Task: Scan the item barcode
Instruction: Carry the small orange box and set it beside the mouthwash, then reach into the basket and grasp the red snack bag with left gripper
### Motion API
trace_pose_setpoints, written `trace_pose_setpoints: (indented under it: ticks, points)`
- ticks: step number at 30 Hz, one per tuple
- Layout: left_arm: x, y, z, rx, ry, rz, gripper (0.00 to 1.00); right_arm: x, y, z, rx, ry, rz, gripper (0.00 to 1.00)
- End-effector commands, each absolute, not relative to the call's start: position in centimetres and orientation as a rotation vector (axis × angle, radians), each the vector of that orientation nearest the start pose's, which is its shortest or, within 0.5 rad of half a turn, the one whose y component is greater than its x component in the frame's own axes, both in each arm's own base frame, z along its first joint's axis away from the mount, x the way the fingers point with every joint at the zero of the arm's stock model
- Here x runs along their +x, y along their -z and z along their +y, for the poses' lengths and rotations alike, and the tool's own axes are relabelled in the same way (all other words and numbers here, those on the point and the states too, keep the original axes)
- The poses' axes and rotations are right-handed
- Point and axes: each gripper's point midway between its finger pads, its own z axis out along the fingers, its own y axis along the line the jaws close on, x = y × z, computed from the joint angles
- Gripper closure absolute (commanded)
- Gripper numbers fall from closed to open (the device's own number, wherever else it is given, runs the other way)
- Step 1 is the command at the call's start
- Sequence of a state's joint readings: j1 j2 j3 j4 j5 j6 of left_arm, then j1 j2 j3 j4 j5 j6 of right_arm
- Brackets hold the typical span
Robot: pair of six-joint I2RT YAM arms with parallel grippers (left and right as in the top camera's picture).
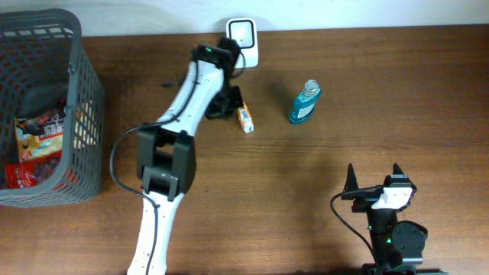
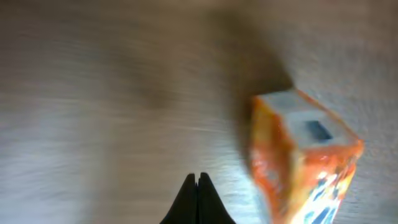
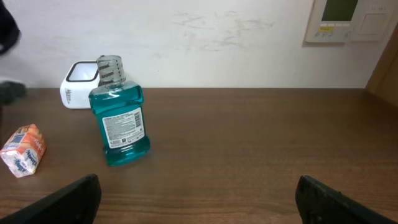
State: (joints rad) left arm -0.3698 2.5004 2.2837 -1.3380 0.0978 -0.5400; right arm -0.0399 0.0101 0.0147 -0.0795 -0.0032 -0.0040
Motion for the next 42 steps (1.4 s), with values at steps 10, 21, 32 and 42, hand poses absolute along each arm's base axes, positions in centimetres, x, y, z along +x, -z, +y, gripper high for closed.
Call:
trace_pose_setpoints:
  ticks: [10,21,32,42]
  points:
    - [46.0,-4.1,-27.2,-0.082,0.514,3.05,1.0,24.6,-15.5,-1.2,0.039,0.041,1.65,0.02]
    - [50.2,-23.4,-16.3,-0.074,0.323,2.675,0.81,24.6,-15.5,-1.2,0.039,0.041,1.65,0.02]
    - [43.1,-37.9,15.8,-0.788,0.002,2.217,0.01,24.6,-15.5,-1.2,0.039,0.041,1.65,0.02]
    - [36.7,-28.6,25.0,-1.244,-0.049,2.426,0.01,24.6,-15.5,-1.2,0.039,0.041,1.65,0.02]
